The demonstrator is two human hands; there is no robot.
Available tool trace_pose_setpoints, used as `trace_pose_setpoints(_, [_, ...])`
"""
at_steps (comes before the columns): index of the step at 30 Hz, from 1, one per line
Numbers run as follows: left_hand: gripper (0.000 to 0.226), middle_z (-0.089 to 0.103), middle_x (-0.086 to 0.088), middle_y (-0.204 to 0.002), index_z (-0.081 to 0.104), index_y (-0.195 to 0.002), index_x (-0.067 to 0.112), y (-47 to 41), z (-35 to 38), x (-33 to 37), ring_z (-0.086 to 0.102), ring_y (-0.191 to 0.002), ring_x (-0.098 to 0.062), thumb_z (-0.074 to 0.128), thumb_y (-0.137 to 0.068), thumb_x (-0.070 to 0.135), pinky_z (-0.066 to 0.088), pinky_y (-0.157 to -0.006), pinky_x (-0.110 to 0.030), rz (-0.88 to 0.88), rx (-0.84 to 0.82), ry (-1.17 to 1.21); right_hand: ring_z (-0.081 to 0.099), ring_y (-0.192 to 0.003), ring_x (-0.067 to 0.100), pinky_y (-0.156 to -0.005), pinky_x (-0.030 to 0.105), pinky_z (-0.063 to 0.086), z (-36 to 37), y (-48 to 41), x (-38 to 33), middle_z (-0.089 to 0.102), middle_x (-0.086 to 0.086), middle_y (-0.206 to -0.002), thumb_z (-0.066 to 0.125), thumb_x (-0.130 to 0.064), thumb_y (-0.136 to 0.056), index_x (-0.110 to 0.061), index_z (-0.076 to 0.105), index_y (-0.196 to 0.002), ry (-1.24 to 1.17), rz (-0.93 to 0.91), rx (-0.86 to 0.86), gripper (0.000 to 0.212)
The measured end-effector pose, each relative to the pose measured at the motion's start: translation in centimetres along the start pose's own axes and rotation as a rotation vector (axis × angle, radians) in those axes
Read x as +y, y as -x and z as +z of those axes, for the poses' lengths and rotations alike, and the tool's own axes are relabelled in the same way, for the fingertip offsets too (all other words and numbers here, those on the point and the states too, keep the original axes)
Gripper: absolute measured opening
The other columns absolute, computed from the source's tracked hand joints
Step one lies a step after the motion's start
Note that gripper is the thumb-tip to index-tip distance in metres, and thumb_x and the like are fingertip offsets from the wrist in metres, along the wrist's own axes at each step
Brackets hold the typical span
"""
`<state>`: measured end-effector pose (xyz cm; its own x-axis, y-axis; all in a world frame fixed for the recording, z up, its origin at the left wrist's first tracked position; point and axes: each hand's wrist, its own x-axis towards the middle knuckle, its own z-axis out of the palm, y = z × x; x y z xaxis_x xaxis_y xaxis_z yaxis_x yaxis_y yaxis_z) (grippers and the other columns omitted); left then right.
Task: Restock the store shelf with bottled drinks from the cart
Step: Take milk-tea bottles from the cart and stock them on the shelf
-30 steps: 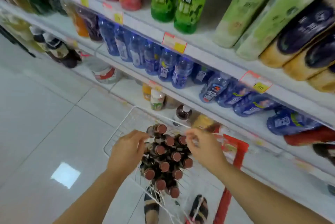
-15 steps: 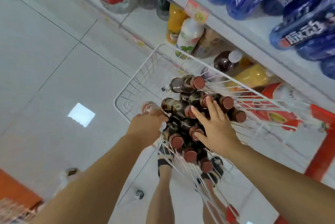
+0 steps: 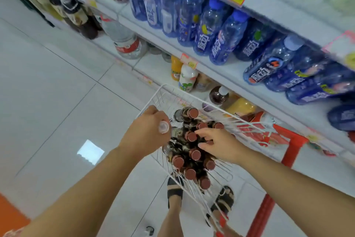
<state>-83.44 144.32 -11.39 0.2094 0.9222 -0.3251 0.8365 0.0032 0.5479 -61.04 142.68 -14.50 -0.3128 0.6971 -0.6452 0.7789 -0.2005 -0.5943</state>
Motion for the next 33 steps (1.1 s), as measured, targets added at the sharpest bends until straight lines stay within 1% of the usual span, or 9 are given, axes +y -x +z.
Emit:
trace_pose_setpoints(2, [0.005, 0.054, 0.005, -0.087, 0.064, -0.078, 0.023, 1.2, -4.5, 4.4, 0.059, -0.075, -0.018, 0.067, -0.074, 0.024, 0.051, -0.07, -0.032, 0.058, 0.038, 0.047, 0.055, -0.111, 0.009, -0.086, 0.008, 0.04, -3.0, 3.5, -2.9, 0.058, -0.004, -0.128, 0.064, -0.022, -0.087, -0.024, 0.048, -0.133, -0.087, -0.051, 0.084, 0.049])
trace_pose_setpoints(5, [0.014, 0.056, 0.005, -0.08, 0.064, -0.075, 0.021, 2.8, -10.9, 11.2, 0.055, -0.072, -0.008, 0.07, -0.067, 0.03, 0.04, -0.061, -0.023, 0.23, 0.015, 0.073, 0.052, -0.112, 0.007, -0.091, 0.017, 0.042, -8.1, 8.9, -6.6, 0.052, -0.01, -0.131, 0.071, -0.024, -0.081, -0.028, 0.042, -0.136, -0.093, -0.148, 0.207, 0.062])
trace_pose_setpoints(8, [0.017, 0.06, 0.006, -0.074, 0.065, -0.074, 0.021, 4.2, -16.6, 18.4, 0.056, -0.073, -0.004, 0.069, -0.063, 0.033, 0.042, -0.057, -0.022, 0.382, 0.01, 0.074, 0.045, -0.121, 0.003, -0.09, 0.001, 0.034, -12.9, 14.9, -9.2, 0.042, -0.016, -0.134, 0.077, -0.023, -0.075, -0.029, 0.034, -0.138, -0.118, -0.261, 0.285, 0.077])
trace_pose_setpoints(10, [0.013, 0.062, 0.011, -0.073, 0.063, -0.072, 0.026, 4.9, -19.8, 23.3, 0.056, -0.067, 0.003, 0.069, -0.062, 0.033, 0.042, -0.054, -0.017, 0.436, 0.039, 0.122, 0.045, -0.118, -0.006, -0.09, 0.002, 0.037, -15.5, 18.9, -10.5, 0.041, -0.028, -0.133, 0.079, -0.029, -0.073, -0.038, 0.031, -0.137, -0.148, -0.319, 0.326, 0.08])
trace_pose_setpoints(16, [0.012, 0.064, 0.01, -0.067, 0.064, -0.069, 0.025, 7.4, -26.1, 37.4, 0.055, -0.057, 0.003, 0.071, -0.067, 0.035, 0.04, -0.046, -0.01, 0.654, 0.112, 0.145, 0.056, -0.098, -0.013, -0.073, 0.005, 0.044, -21.3, 28.7, -13.0, 0.056, -0.039, -0.107, 0.085, -0.034, -0.061, -0.062, 0.042, -0.105, -0.32, -0.45, 0.698, 0.067])
trace_pose_setpoints(22, [0.013, 0.065, 0.013, -0.061, 0.067, -0.07, 0.025, 9.8, -28.7, 47.0, 0.058, -0.054, 0.003, 0.072, -0.069, 0.037, 0.045, -0.049, -0.011, 0.852, 0.127, 0.227, 0.063, -0.085, -0.007, -0.067, 0.009, 0.048, -26.1, 35.3, -13.3, 0.068, -0.021, -0.095, 0.087, -0.015, -0.057, -0.038, 0.053, -0.101, -0.395, -0.549, 0.993, 0.06])
trace_pose_setpoints(27, [0.016, 0.07, 0.018, -0.078, 0.069, -0.089, 0.034, 10.8, -29.0, 51.2, 0.065, -0.07, 0.004, 0.072, -0.074, 0.04, 0.05, -0.06, -0.014, 0.973, 0.074, 0.432, 0.059, -0.088, -0.008, -0.066, 0.012, 0.05, -28.8, 38.2, -13.5, 0.06, -0.014, -0.105, 0.089, -0.027, -0.053, -0.039, 0.047, -0.104, -0.397, -0.555, 1.253, 0.067])
trace_pose_setpoints(31, [0.032, 0.062, 0.02, -0.099, 0.055, -0.11, 0.042, 9.9, -26.1, 51.7, 0.06, -0.087, 0.003, 0.063, -0.08, 0.048, 0.05, -0.071, -0.018, 0.878, 0.249, 0.535, 0.06, -0.085, -0.008, -0.065, 0.014, 0.05, -30.5, 38.1, -13.7, 0.062, -0.014, -0.102, 0.086, -0.03, -0.057, -0.037, 0.042, -0.107, -0.501, -0.591, 1.386, 0.067])
trace_pose_setpoints(33, [0.033, 0.056, 0.022, -0.107, 0.045, -0.108, 0.052, 9.3, -23.6, 51.1, 0.057, -0.092, 0.004, 0.063, -0.081, 0.048, 0.051, -0.075, -0.02, 0.802, 0.156, 0.592, 0.06, -0.088, -0.01, -0.066, 0.013, 0.05, -30.8, 37.4, -13.2, 0.06, -0.014, -0.106, 0.085, -0.03, -0.061, -0.039, 0.037, -0.111, -0.541, -0.61, 1.422, 0.07])
